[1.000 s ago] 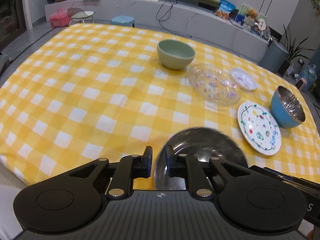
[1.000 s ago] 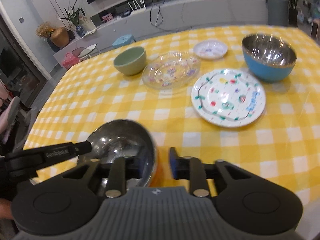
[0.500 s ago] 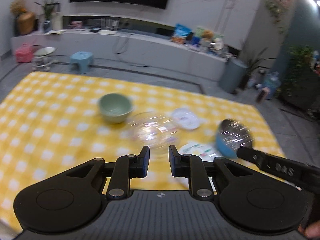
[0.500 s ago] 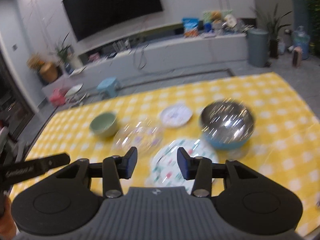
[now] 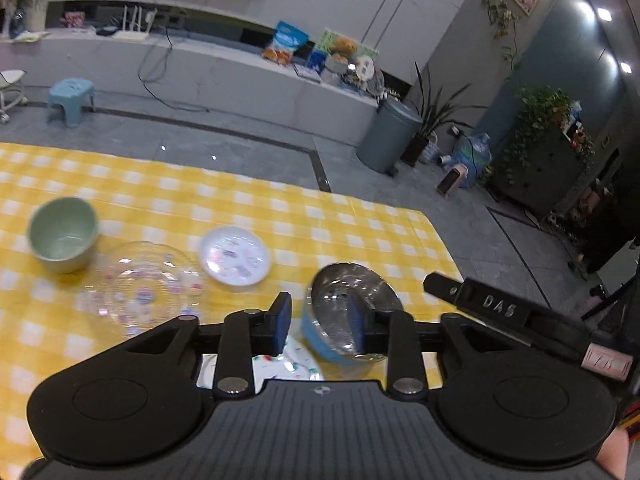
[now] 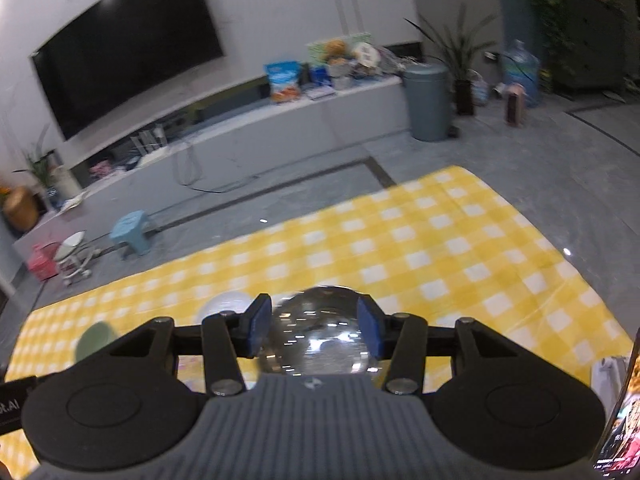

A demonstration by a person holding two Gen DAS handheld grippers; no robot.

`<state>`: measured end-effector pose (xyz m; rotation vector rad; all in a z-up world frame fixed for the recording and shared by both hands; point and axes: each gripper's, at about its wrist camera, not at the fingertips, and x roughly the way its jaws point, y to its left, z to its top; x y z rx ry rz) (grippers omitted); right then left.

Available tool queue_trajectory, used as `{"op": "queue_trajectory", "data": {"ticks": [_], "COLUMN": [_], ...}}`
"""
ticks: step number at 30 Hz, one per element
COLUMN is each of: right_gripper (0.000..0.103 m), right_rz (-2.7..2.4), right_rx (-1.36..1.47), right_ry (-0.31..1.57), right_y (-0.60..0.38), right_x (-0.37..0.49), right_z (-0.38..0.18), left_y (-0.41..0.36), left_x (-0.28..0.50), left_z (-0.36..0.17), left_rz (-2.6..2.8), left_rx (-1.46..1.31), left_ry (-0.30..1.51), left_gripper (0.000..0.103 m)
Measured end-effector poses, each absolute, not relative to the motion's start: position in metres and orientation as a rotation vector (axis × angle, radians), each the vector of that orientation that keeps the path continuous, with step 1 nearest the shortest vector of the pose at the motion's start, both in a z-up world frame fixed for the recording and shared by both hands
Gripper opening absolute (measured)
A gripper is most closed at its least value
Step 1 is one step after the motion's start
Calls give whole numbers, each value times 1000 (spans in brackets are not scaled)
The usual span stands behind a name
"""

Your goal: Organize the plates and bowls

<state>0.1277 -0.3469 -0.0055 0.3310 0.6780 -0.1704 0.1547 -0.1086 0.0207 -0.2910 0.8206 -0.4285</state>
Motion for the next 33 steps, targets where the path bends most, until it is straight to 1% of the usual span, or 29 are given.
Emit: {"op": "queue_trajectory", "data": {"ticks": [6, 14, 15, 16, 20, 24, 25, 28, 30, 31, 33], "right_gripper": [47, 46, 45, 40, 34, 27, 23, 15, 15, 14, 14], "right_rz": [-226, -237, -235, -227, -217, -203, -203, -191, -194, -196, -199], "right_rx": [328, 330, 330, 331, 383, 425, 429, 461, 456, 452, 450], "right_ry": [740, 808, 820, 832, 874, 885, 889, 897, 894, 892, 889], "right_y": [-359, -373, -374, -375, -385, -390, -390, -392, -391, -390, -389], "right_x": [145, 161, 162, 164, 169, 169, 169, 168, 167, 167, 166], "right_z": [-40, -77, -80, -85, -99, -103, -105, -108, -107, -107, -107], "left_y": [-145, -174, -177, -178, -184, -189, -190, -191, -190, -189, -188], "left_x": [189, 223, 226, 230, 235, 238, 238, 239, 239, 239, 238], "left_z": [-16, -55, -61, -66, -72, -76, -76, -76, -75, -76, -76], "left_rz": [-454, -426, -416, -408, -389, -361, -357, -348, -341, -336, -337], "left_rx": [-265, -220, -214, -213, -201, -162, -157, -144, -134, -131, -127], "left_ry": [923, 1003, 1014, 1024, 1031, 1029, 1026, 1011, 1009, 1011, 1011], "left_gripper": [41, 41, 41, 41, 41, 29, 28, 17, 9, 8, 7]}}
